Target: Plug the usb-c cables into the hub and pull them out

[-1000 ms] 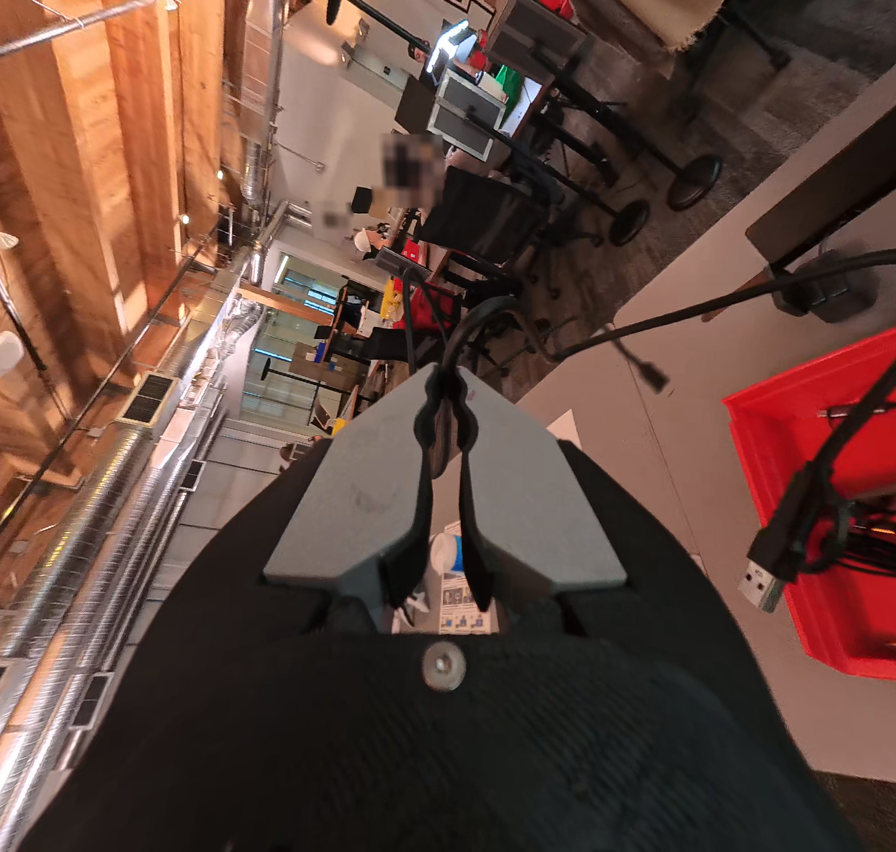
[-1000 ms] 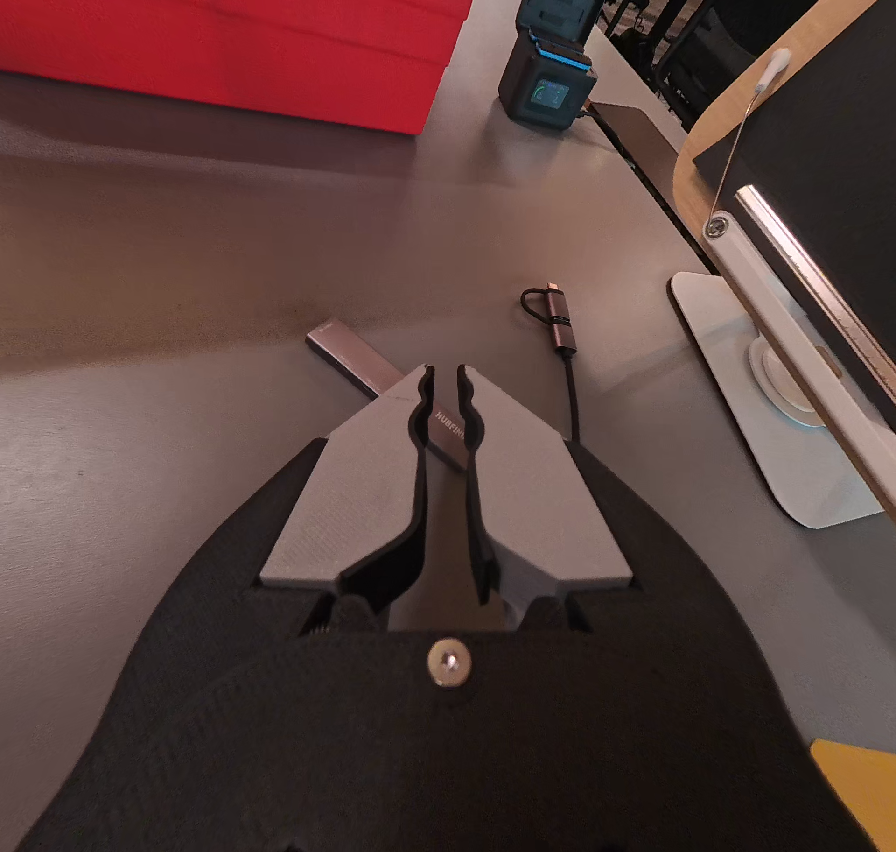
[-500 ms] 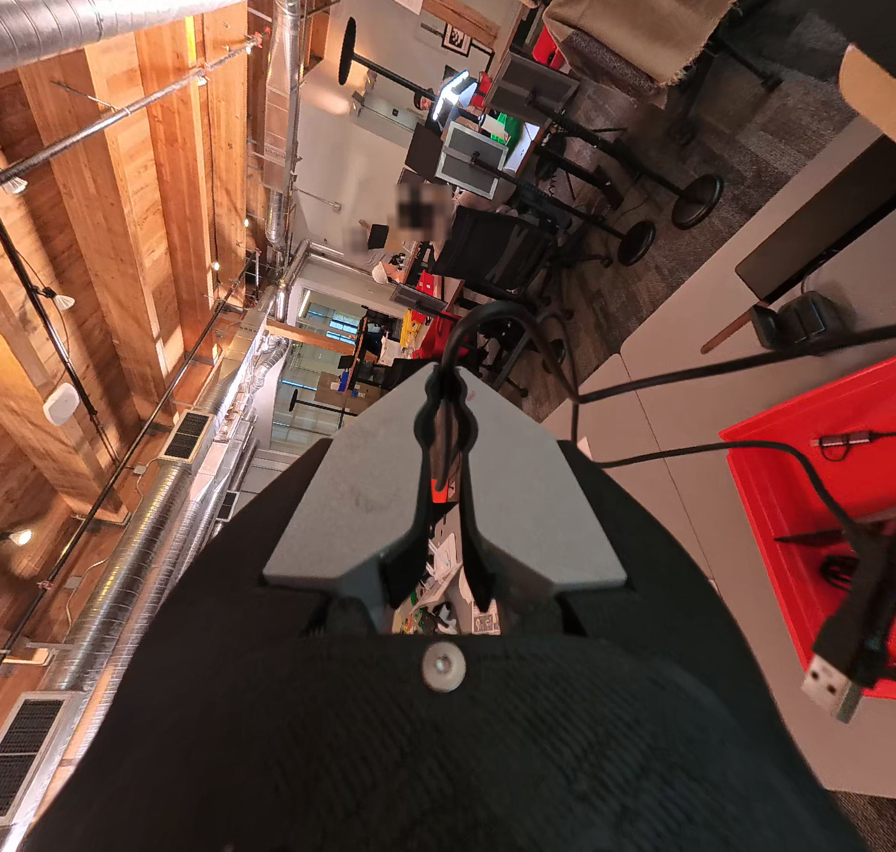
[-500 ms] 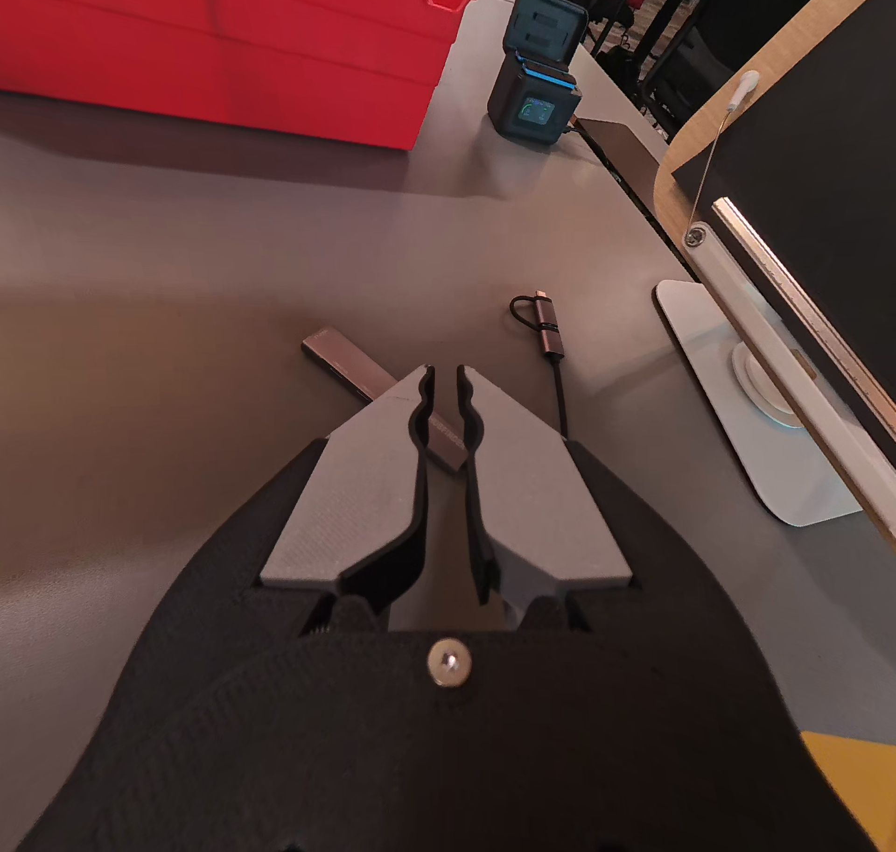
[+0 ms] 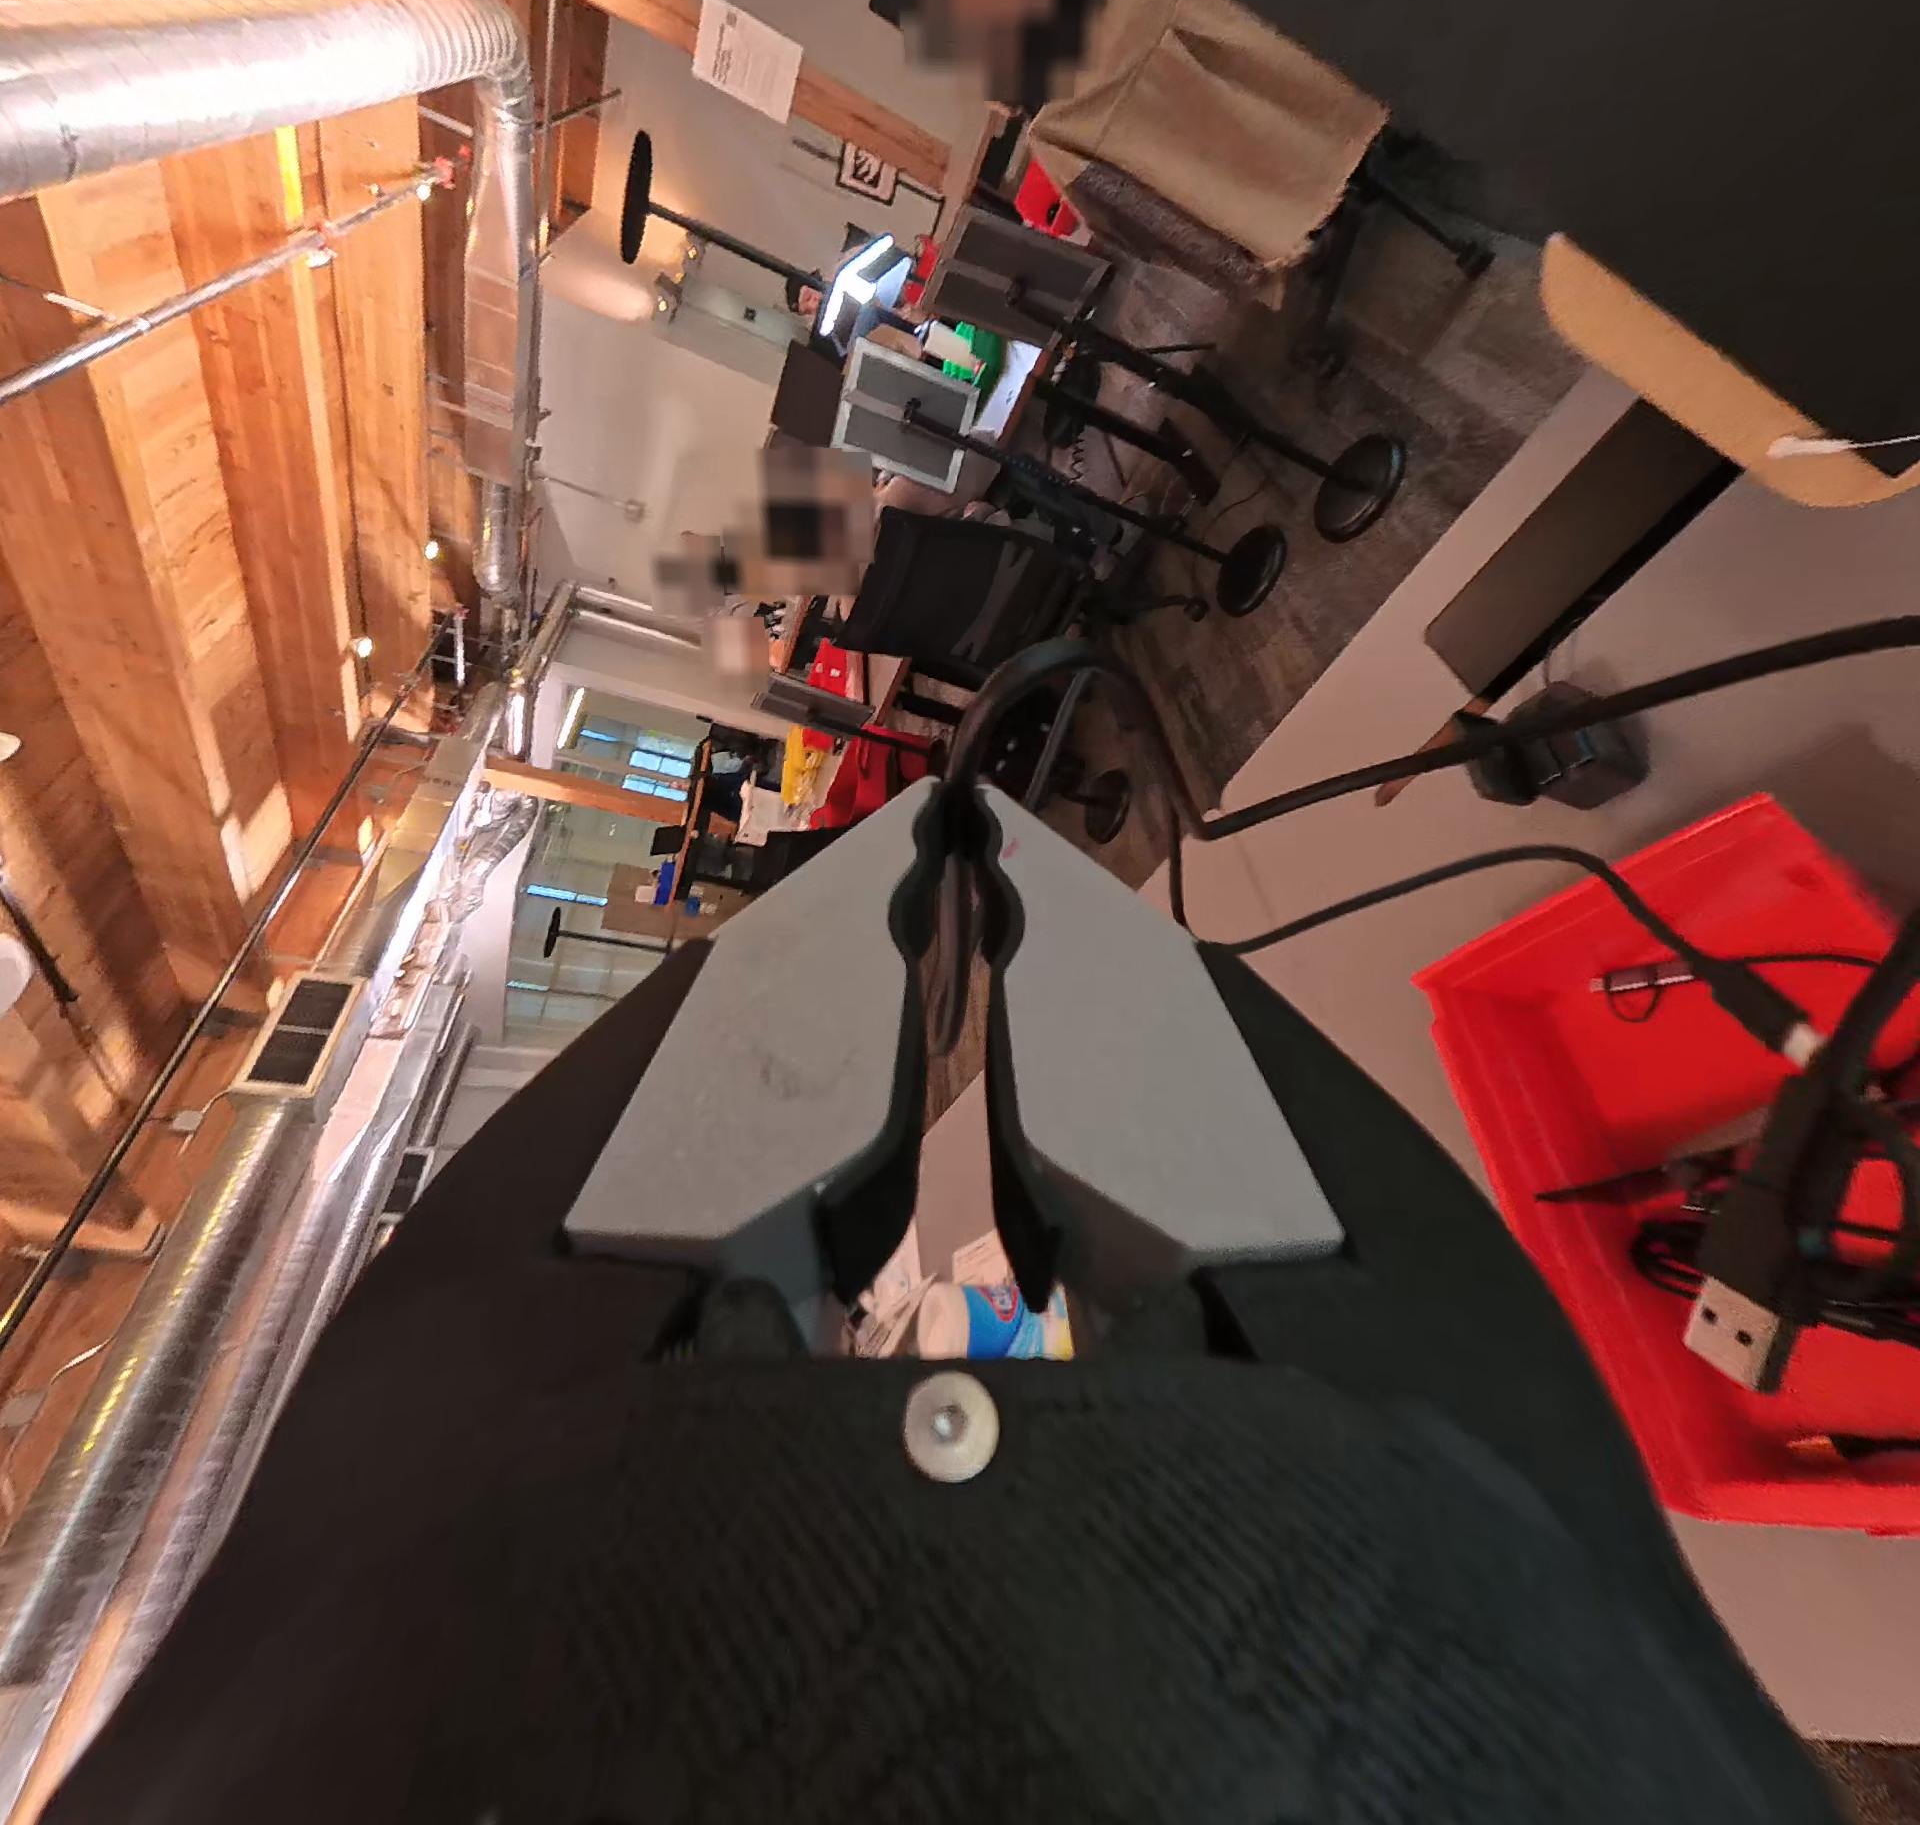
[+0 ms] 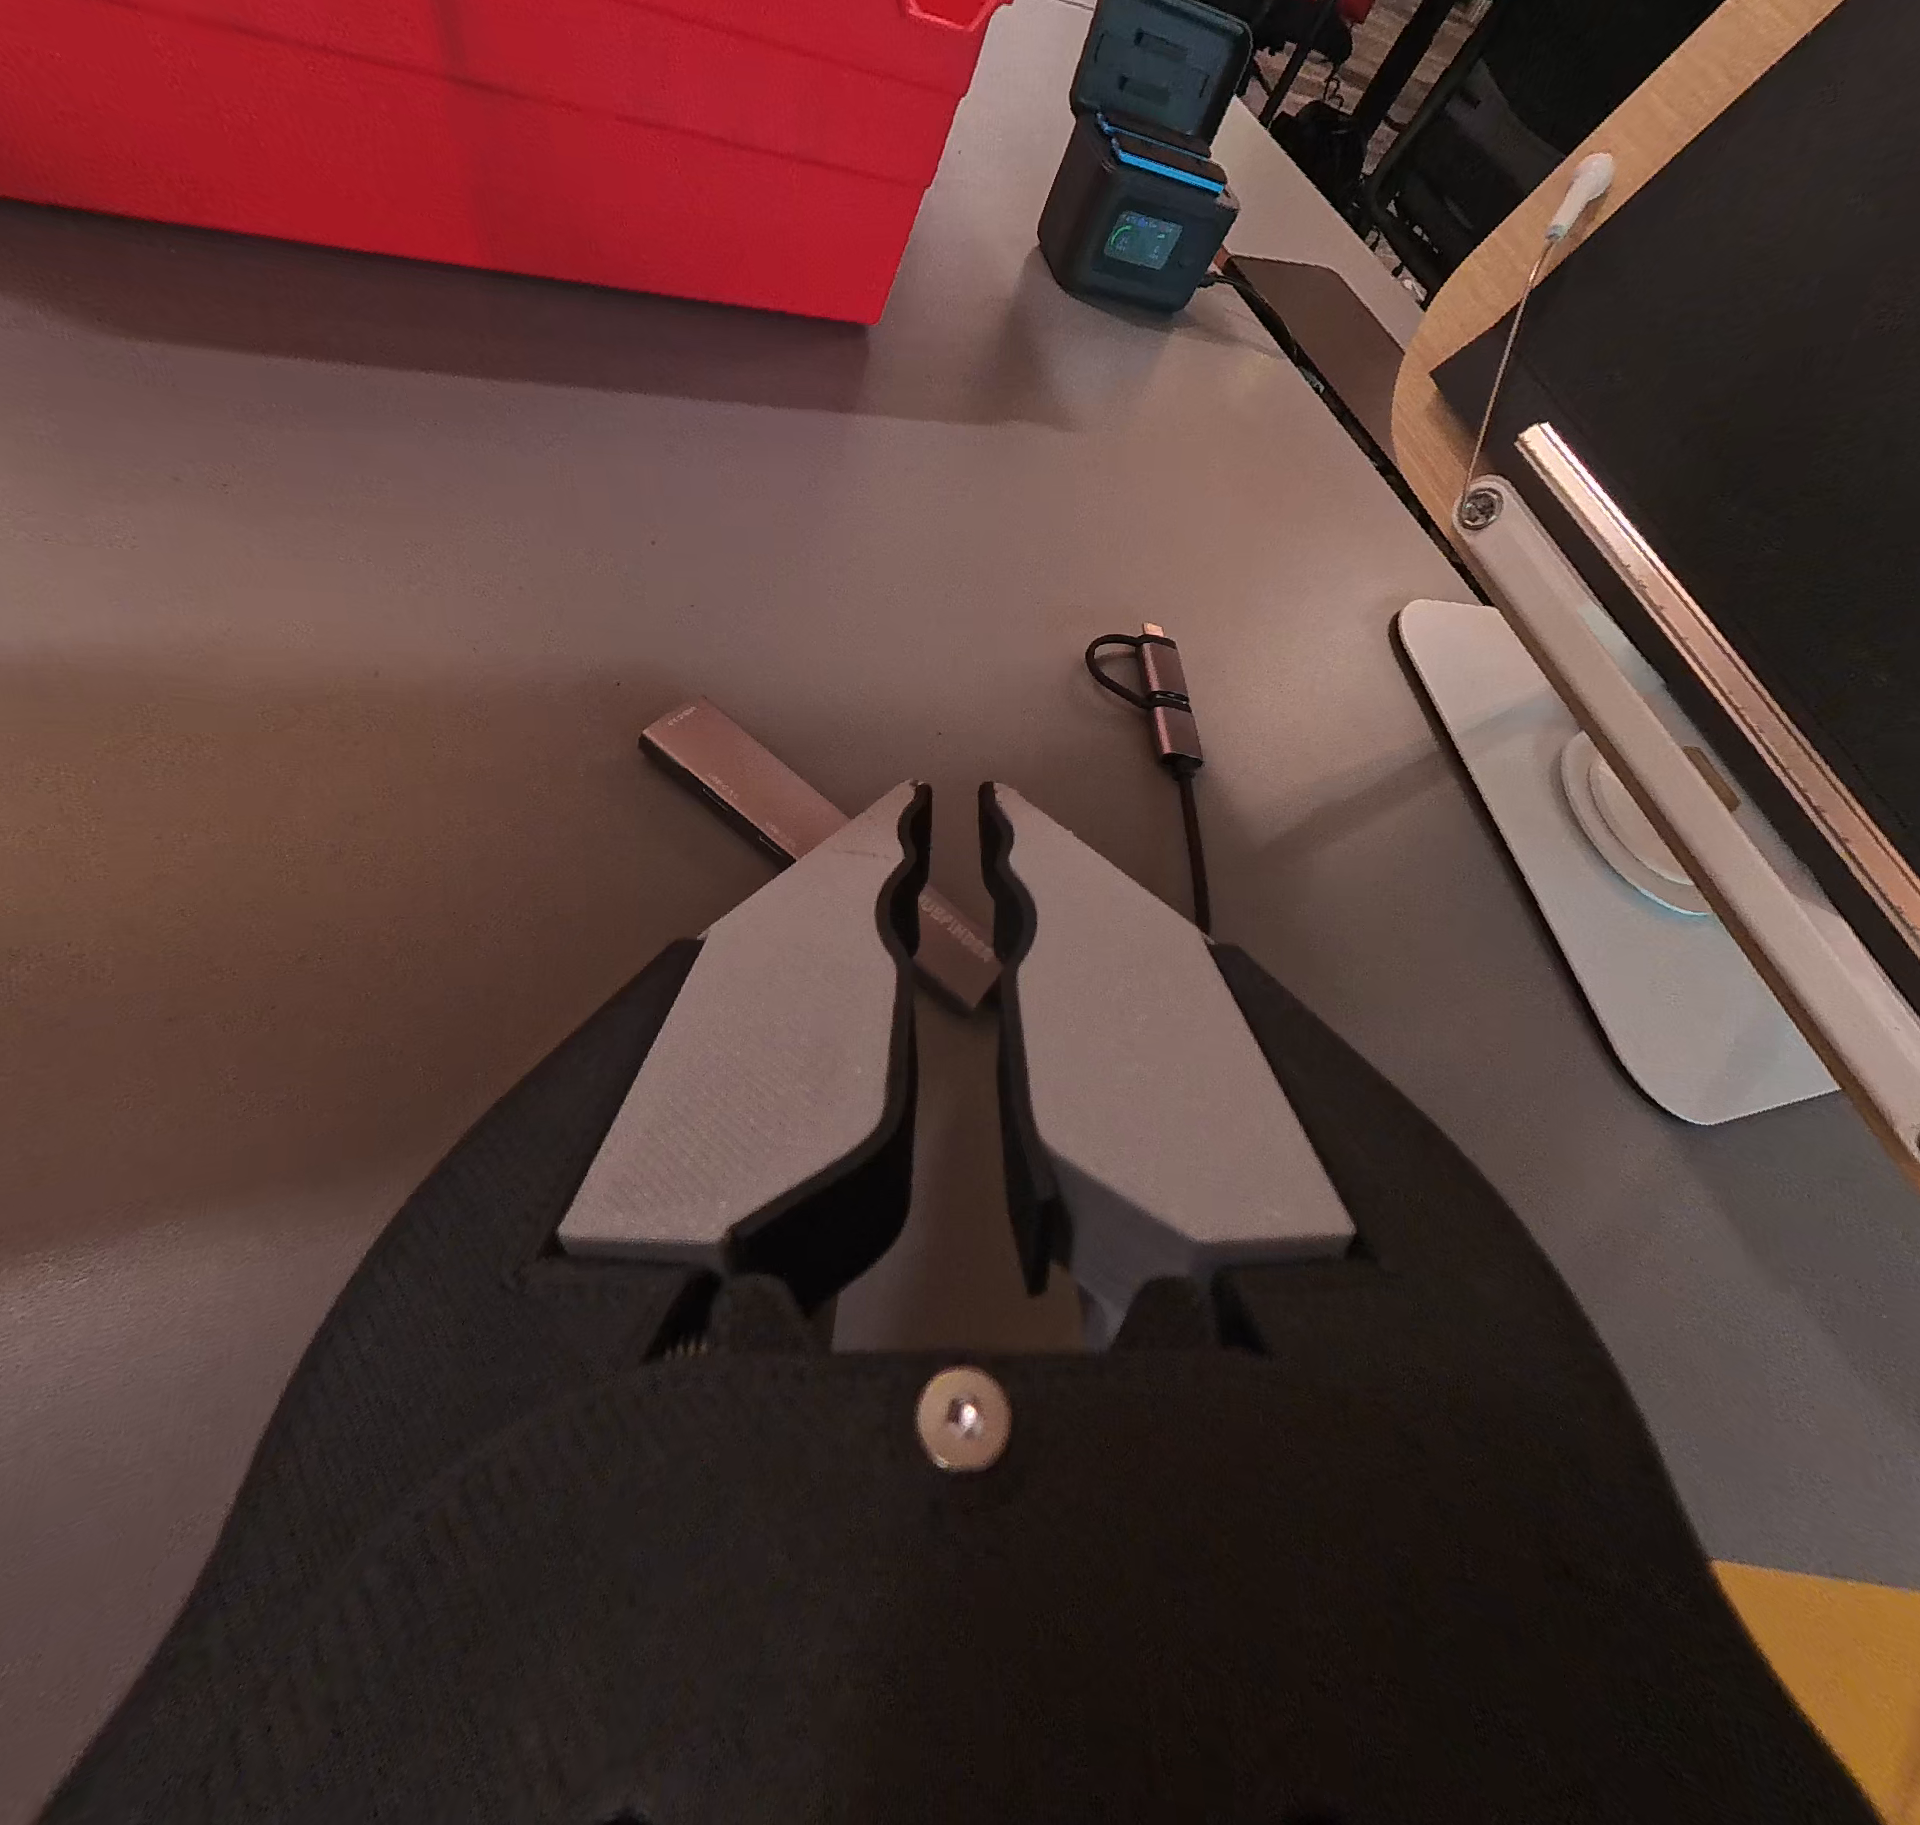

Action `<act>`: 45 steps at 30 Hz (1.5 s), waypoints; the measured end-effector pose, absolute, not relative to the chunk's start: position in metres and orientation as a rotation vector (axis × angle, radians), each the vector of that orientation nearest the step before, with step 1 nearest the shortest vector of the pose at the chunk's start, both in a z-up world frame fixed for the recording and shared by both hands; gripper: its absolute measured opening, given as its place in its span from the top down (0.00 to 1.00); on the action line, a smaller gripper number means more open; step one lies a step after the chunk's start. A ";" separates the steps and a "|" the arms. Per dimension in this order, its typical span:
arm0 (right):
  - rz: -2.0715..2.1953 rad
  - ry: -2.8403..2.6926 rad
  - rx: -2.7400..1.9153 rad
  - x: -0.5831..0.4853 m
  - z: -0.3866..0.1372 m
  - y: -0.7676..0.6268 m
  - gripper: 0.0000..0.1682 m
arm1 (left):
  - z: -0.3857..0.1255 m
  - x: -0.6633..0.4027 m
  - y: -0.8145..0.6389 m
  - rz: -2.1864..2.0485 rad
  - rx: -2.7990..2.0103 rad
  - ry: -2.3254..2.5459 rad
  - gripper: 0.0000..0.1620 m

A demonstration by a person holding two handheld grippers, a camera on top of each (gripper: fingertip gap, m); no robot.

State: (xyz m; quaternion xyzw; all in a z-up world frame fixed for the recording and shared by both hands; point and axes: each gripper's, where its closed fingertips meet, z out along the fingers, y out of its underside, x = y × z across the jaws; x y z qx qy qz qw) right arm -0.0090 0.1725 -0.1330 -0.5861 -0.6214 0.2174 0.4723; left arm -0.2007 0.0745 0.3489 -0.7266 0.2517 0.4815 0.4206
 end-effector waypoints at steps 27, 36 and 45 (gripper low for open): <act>0.629 -1.218 -1.624 0.020 -0.114 0.221 0.98 | 0.223 -0.131 0.111 0.655 -1.985 0.741 0.79; 0.638 -1.228 -1.627 0.017 -0.117 0.219 0.97 | 0.206 -0.153 0.090 0.660 -1.981 0.695 0.79; 0.653 -1.246 -1.614 0.013 -0.117 0.215 0.97 | 0.001 -0.109 0.081 0.561 -2.049 0.720 0.78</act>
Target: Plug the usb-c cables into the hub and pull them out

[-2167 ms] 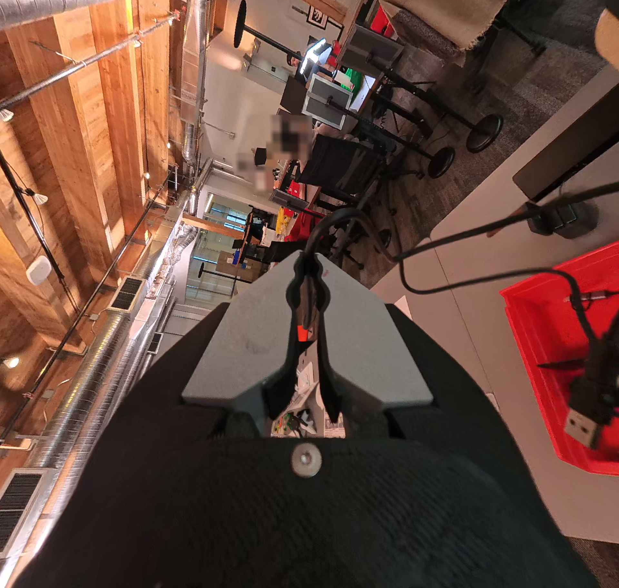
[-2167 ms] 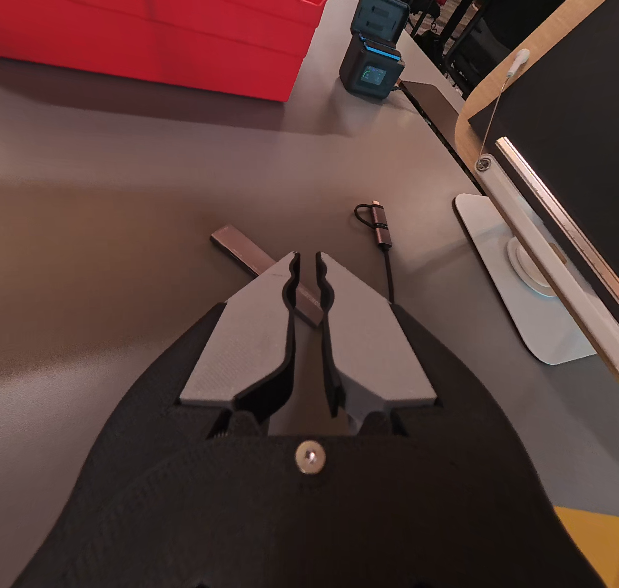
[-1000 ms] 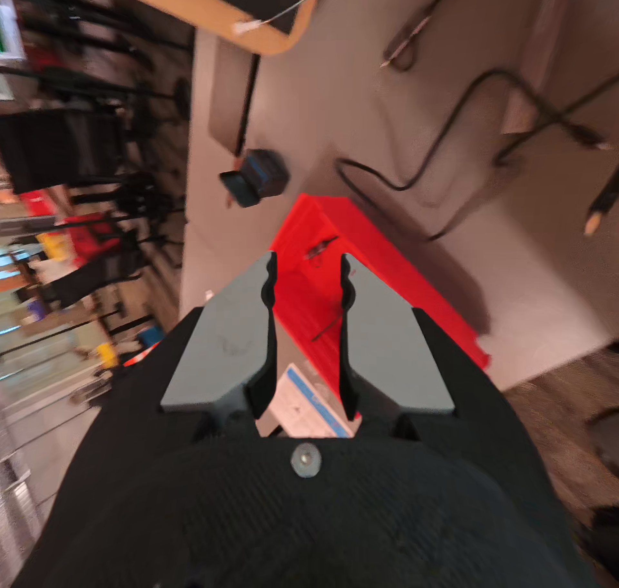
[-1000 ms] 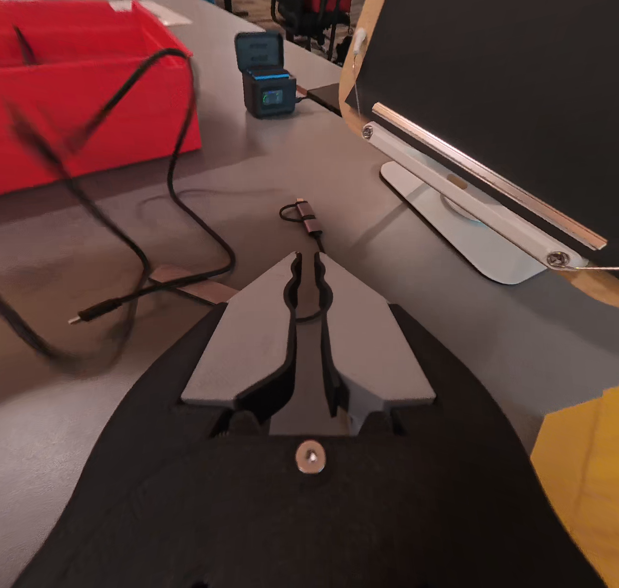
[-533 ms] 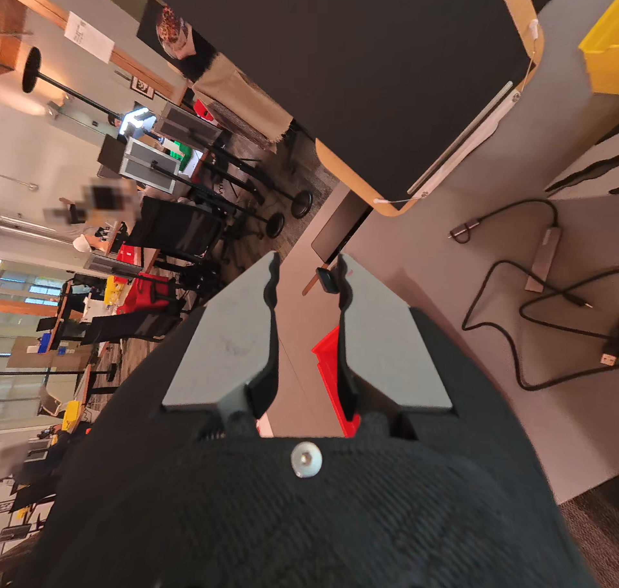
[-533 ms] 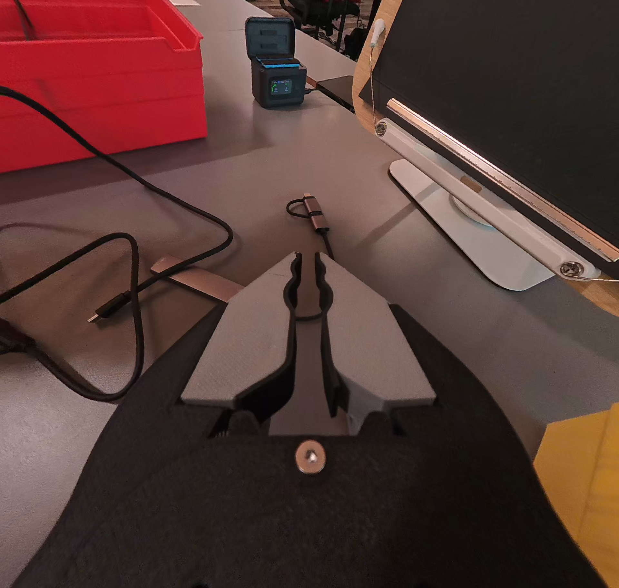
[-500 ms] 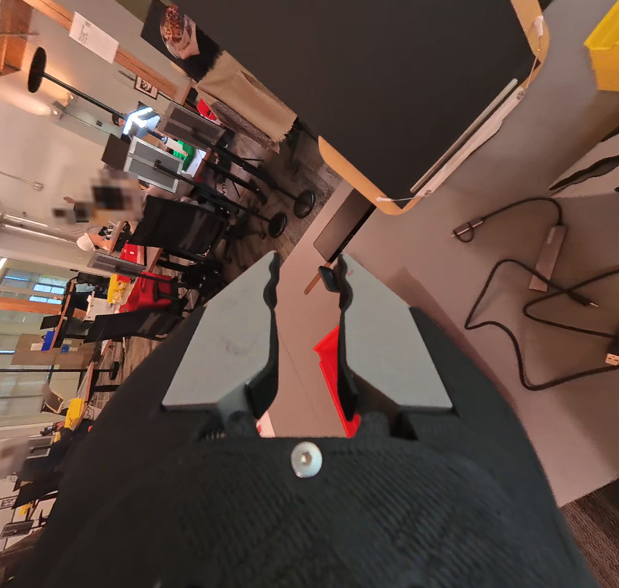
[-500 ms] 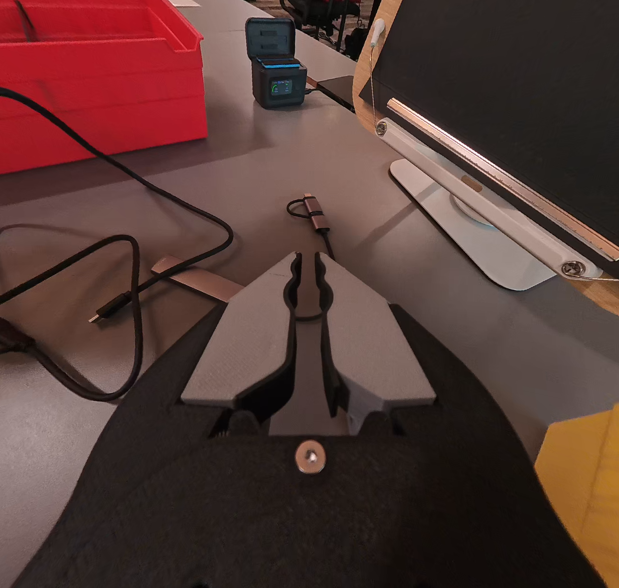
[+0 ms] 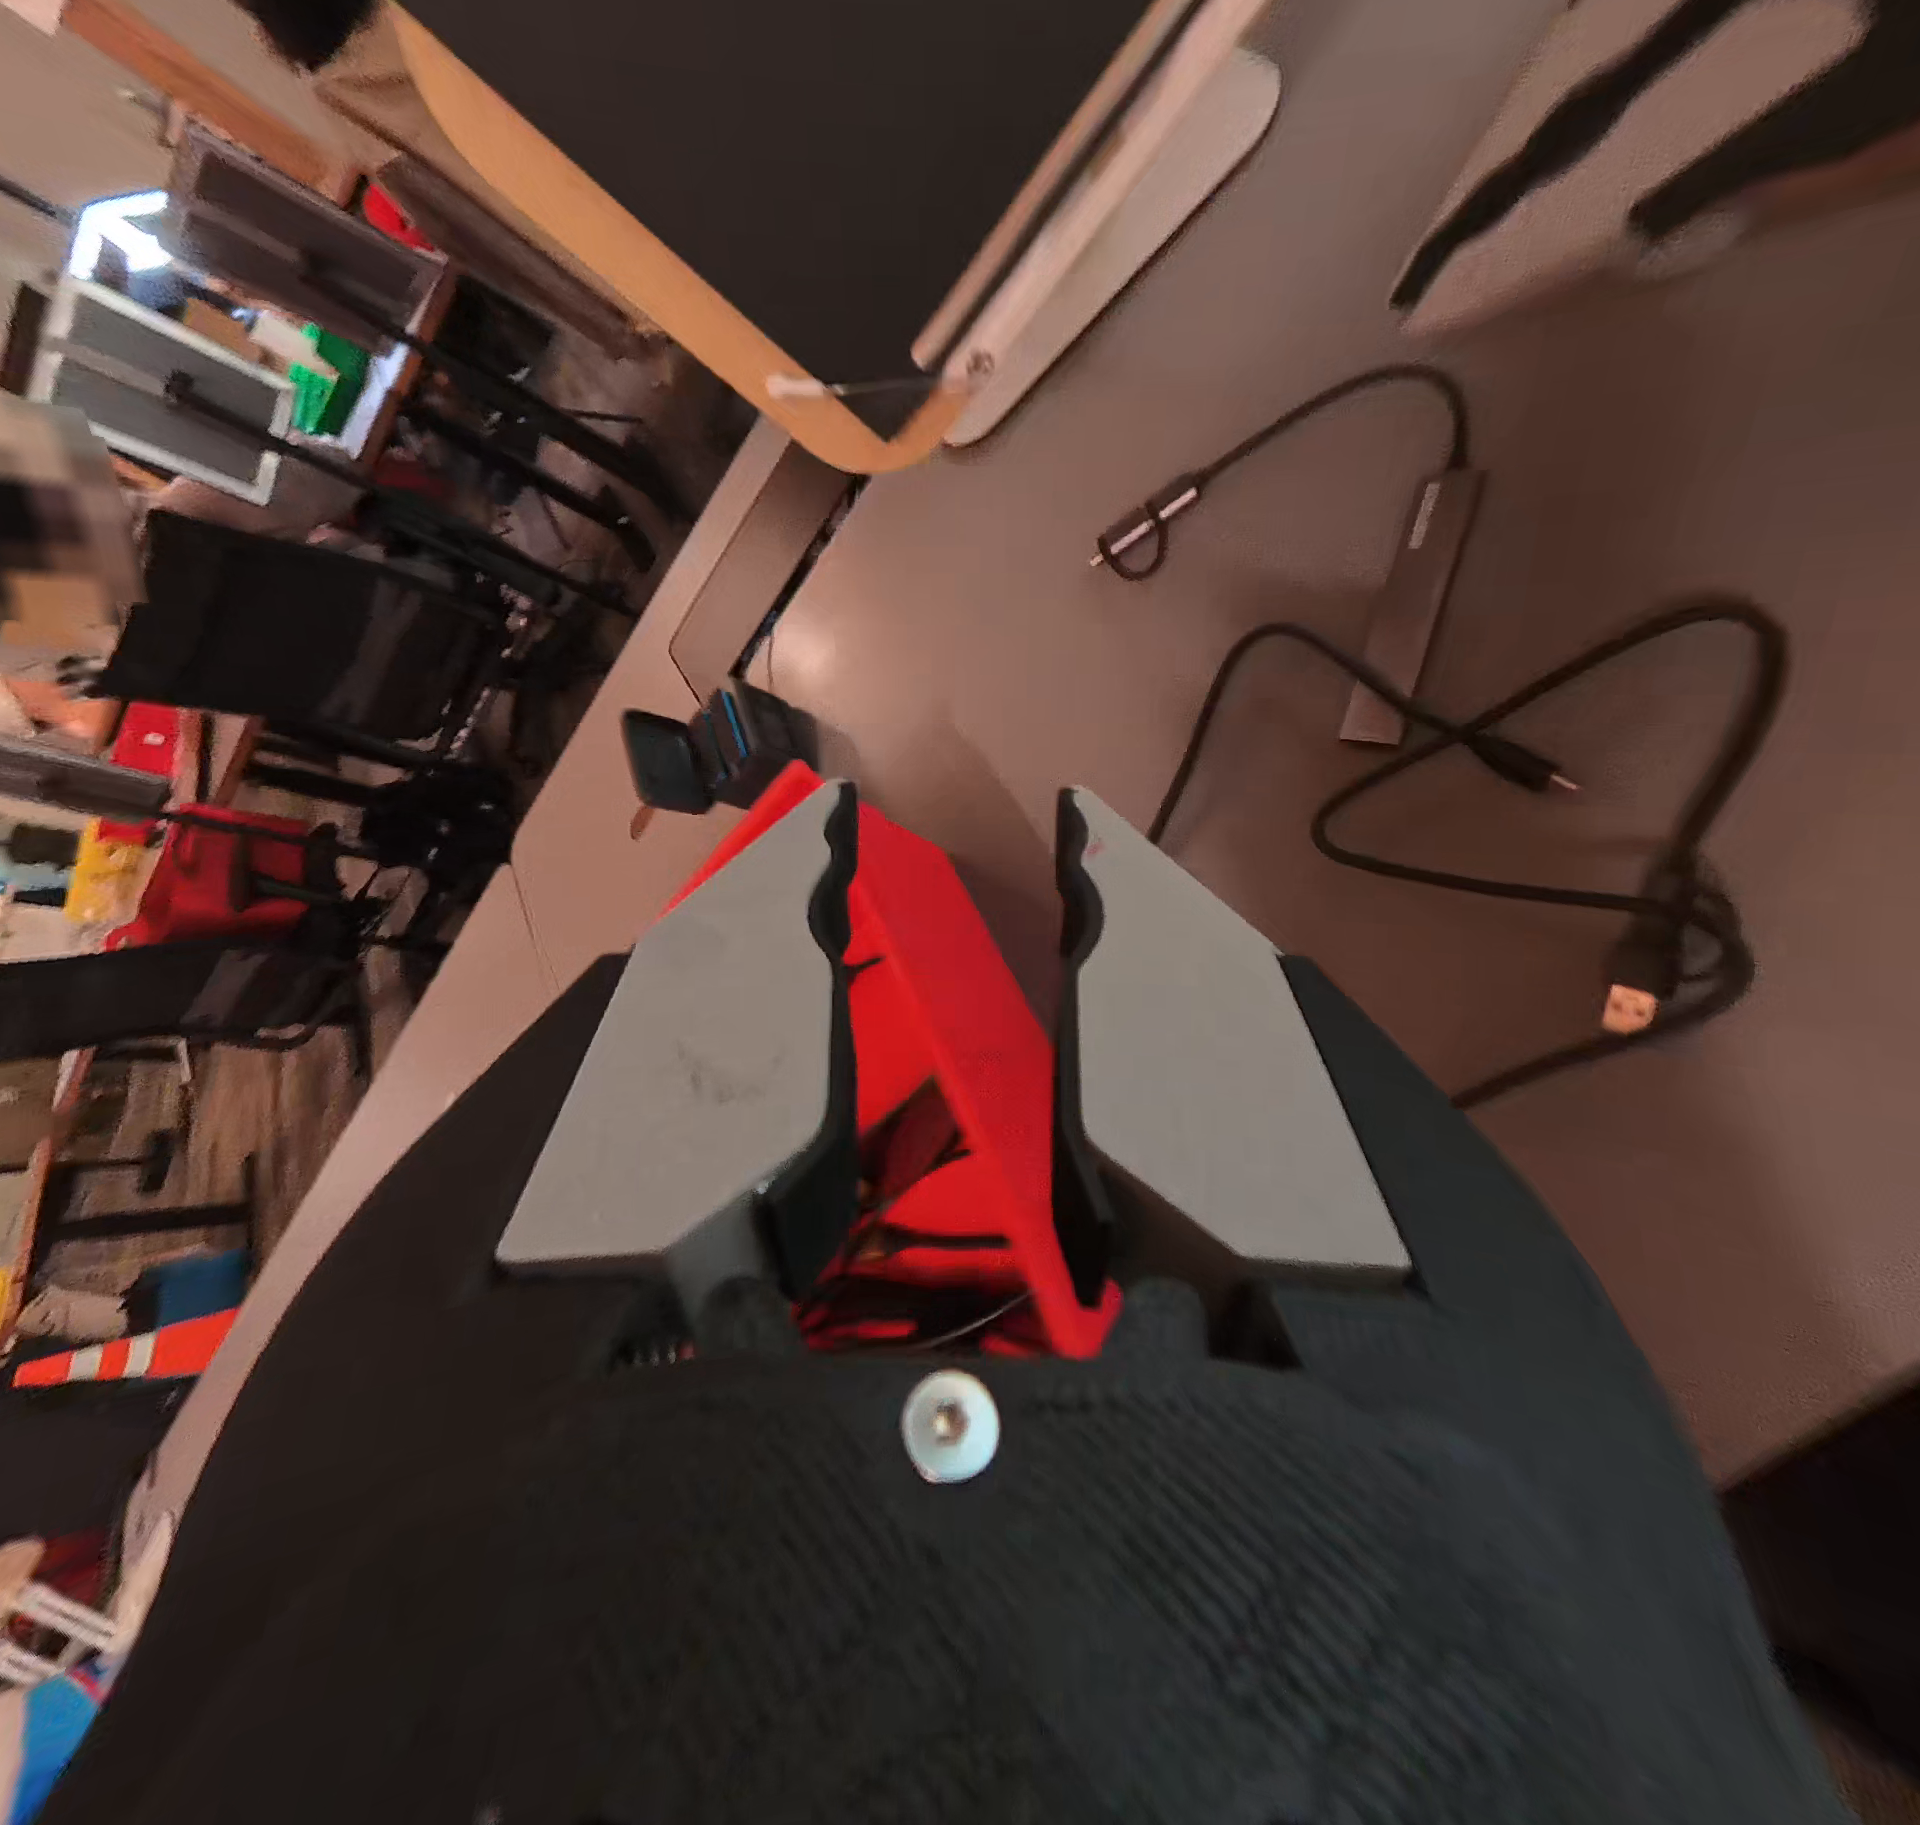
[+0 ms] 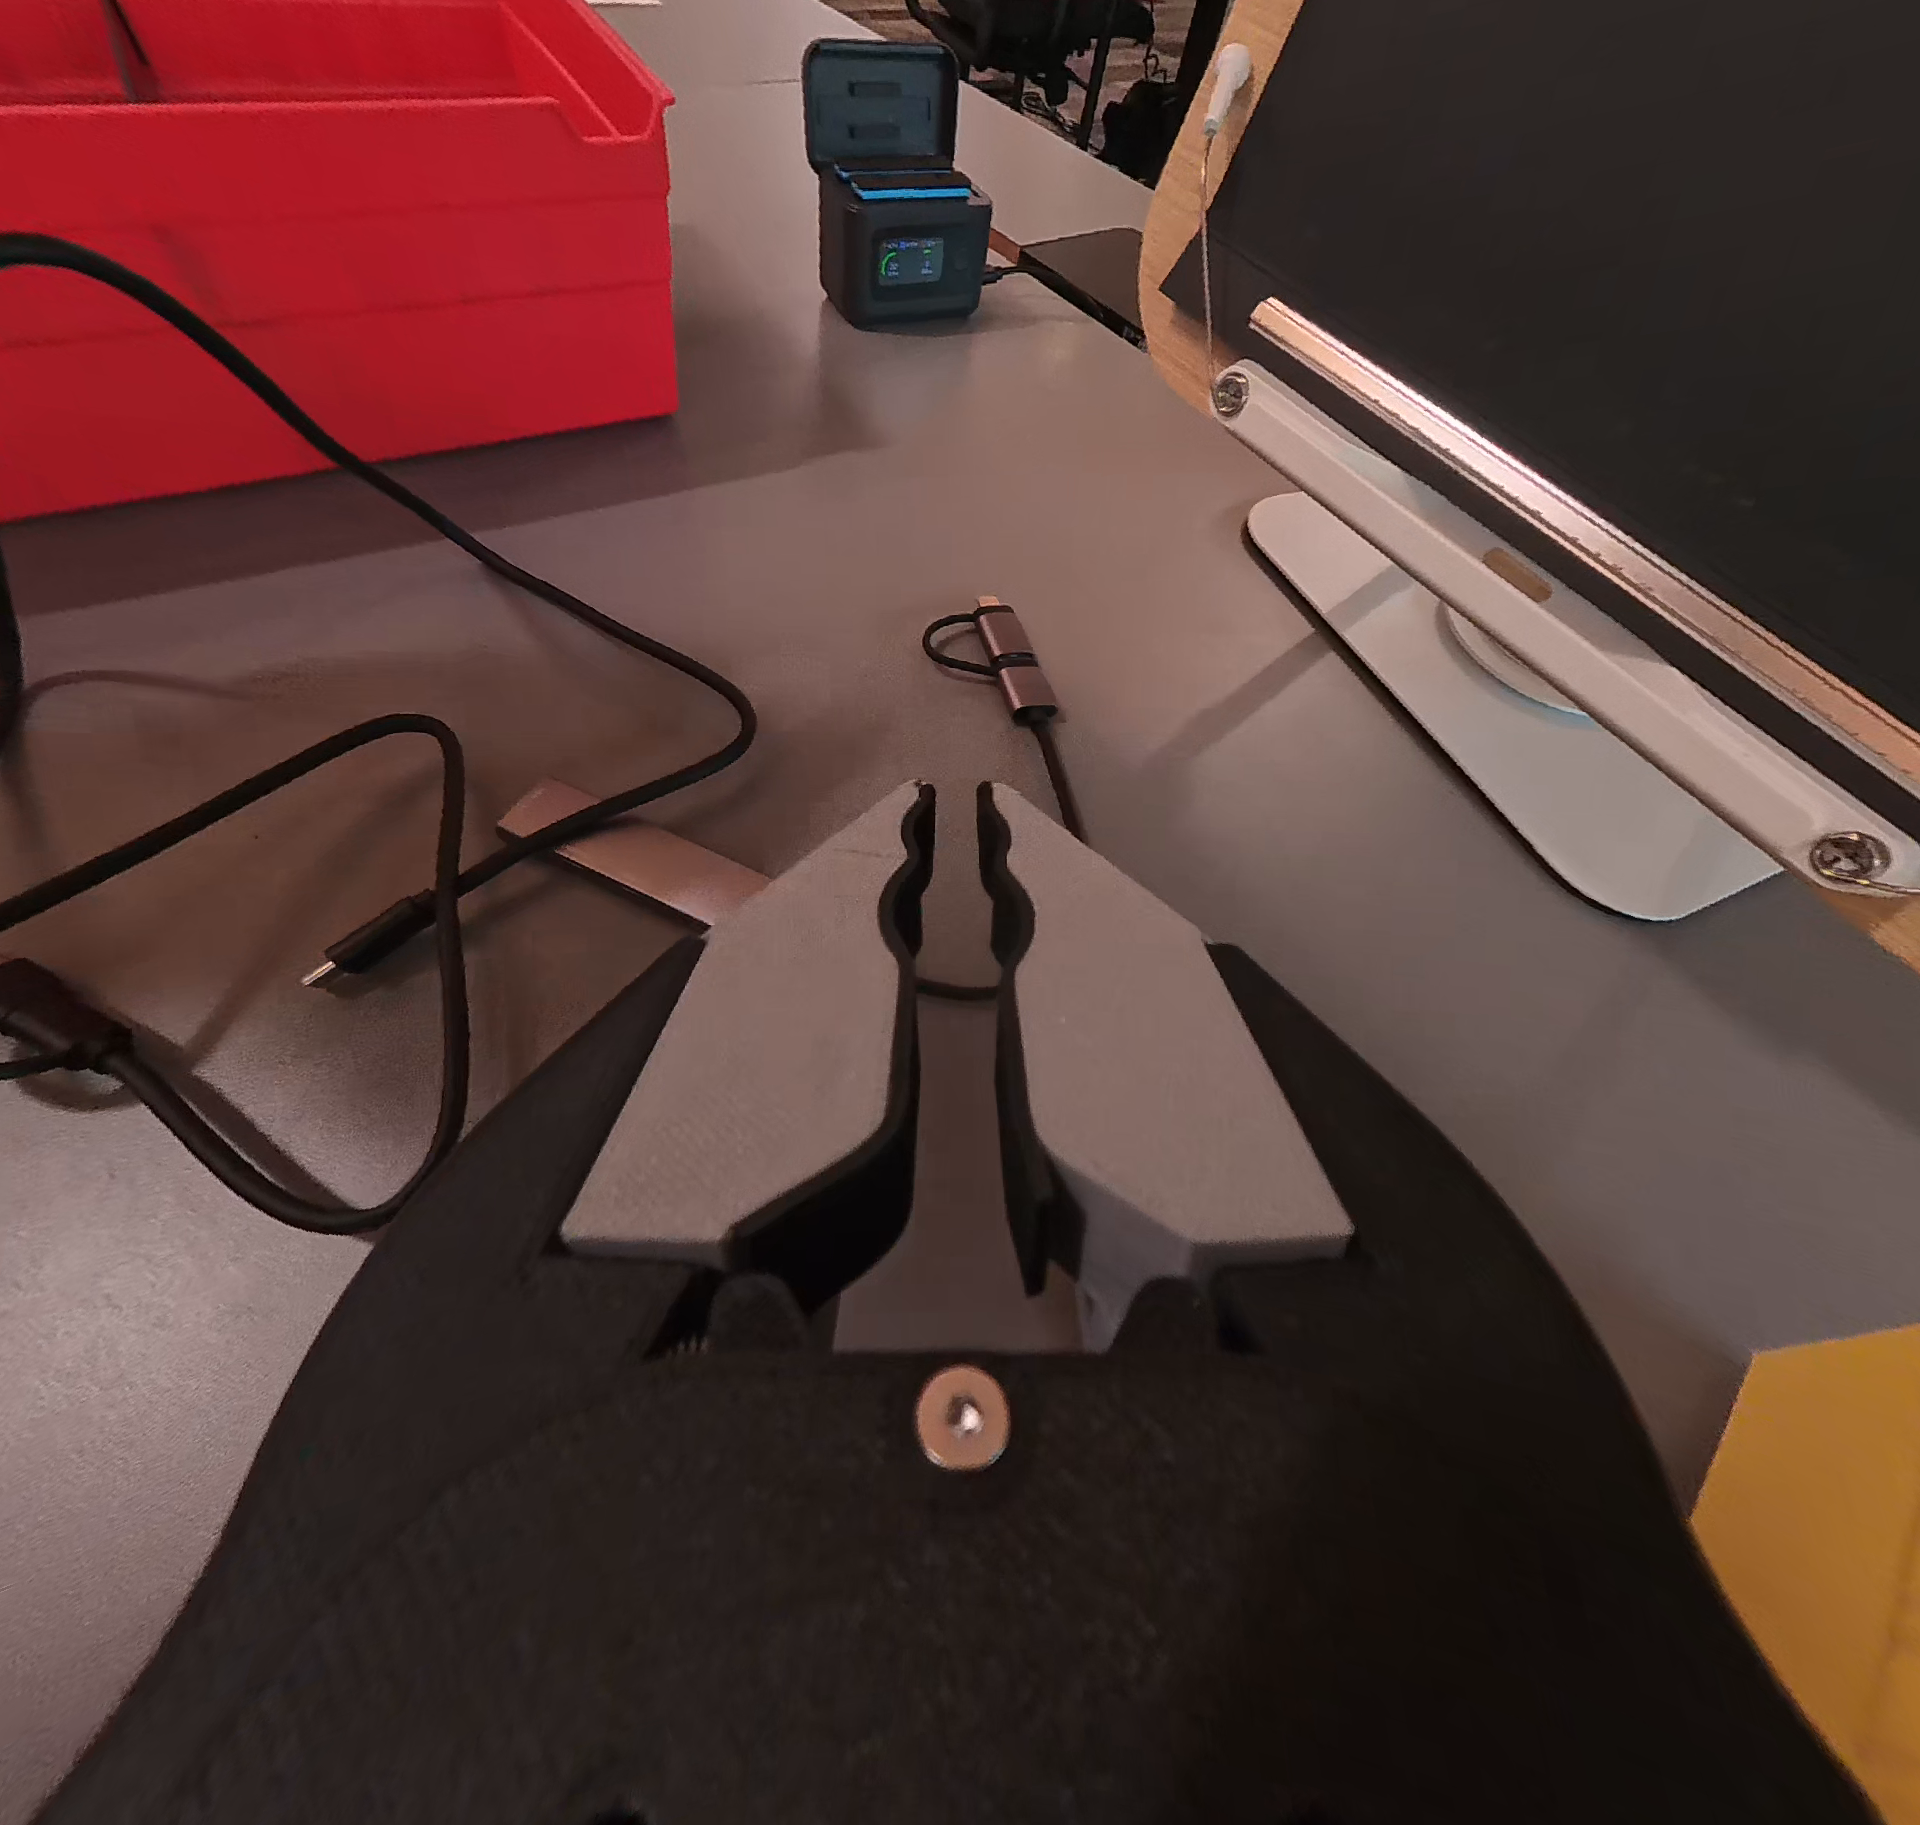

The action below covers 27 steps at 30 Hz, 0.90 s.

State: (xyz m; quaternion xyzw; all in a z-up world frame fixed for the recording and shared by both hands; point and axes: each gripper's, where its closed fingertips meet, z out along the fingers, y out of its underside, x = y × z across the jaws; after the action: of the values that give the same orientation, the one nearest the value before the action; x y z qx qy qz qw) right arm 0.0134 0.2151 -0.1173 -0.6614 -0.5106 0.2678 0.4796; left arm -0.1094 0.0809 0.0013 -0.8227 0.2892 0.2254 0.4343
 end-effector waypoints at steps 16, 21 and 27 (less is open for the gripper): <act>0.156 -0.860 -1.419 0.036 -0.052 0.238 0.51 | -0.063 -0.085 0.177 0.686 -1.650 0.298 0.85; 0.022 -0.756 -1.250 0.031 -0.003 0.236 0.68 | -0.039 -0.085 0.193 0.666 -1.576 0.202 0.83; 0.164 -0.664 -1.306 0.014 0.032 0.244 0.58 | 0.023 -0.082 0.207 0.575 -1.466 0.059 0.84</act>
State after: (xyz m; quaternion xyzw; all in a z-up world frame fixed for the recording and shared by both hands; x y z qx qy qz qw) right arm 0.0142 0.2443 0.0315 -0.5953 -0.3029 0.0747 0.7405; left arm -0.0824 0.2075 0.0228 -0.6595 0.0263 0.2585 0.7054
